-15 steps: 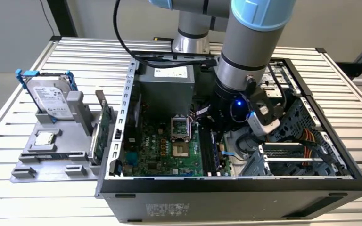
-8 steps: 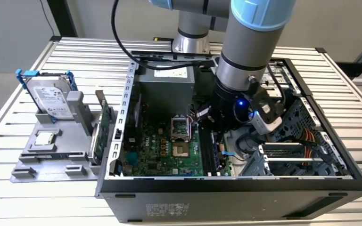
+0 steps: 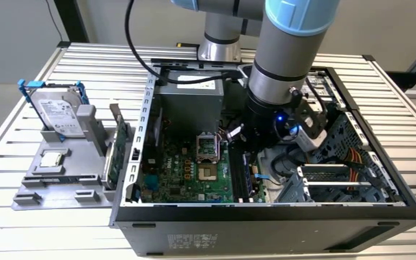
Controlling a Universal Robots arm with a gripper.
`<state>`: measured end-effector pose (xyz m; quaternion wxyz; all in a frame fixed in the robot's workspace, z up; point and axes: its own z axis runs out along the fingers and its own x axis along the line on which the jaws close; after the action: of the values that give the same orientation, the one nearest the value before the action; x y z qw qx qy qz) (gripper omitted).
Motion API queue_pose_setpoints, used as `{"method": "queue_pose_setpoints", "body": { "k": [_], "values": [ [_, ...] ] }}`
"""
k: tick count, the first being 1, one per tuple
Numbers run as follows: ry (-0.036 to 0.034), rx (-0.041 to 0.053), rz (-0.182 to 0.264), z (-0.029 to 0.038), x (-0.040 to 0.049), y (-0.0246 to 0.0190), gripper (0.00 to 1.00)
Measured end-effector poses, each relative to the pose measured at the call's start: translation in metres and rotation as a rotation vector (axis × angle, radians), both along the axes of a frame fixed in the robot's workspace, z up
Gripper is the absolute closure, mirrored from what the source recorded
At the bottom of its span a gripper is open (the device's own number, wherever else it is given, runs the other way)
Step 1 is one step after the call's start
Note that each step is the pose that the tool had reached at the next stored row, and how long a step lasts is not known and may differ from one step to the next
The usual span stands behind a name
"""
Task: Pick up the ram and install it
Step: 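Insert the ram into the slot, then press down the ram until it locks into place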
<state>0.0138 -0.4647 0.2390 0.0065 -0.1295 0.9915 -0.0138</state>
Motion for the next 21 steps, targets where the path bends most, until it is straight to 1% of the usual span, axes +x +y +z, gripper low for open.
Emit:
{"method": "queue_pose_setpoints", "body": {
  "k": [6,15,21],
  "values": [
    [0.0020,-0.0001,0.102,0.0000,0.0001,0.0000,1.00],
    [0.0078,0.0001,0.237,0.0000,0.0001,0.0000,1.00],
    [0.0100,0.0002,0.309,0.0000,0.0000,0.0001,1.00]
  ]
}}
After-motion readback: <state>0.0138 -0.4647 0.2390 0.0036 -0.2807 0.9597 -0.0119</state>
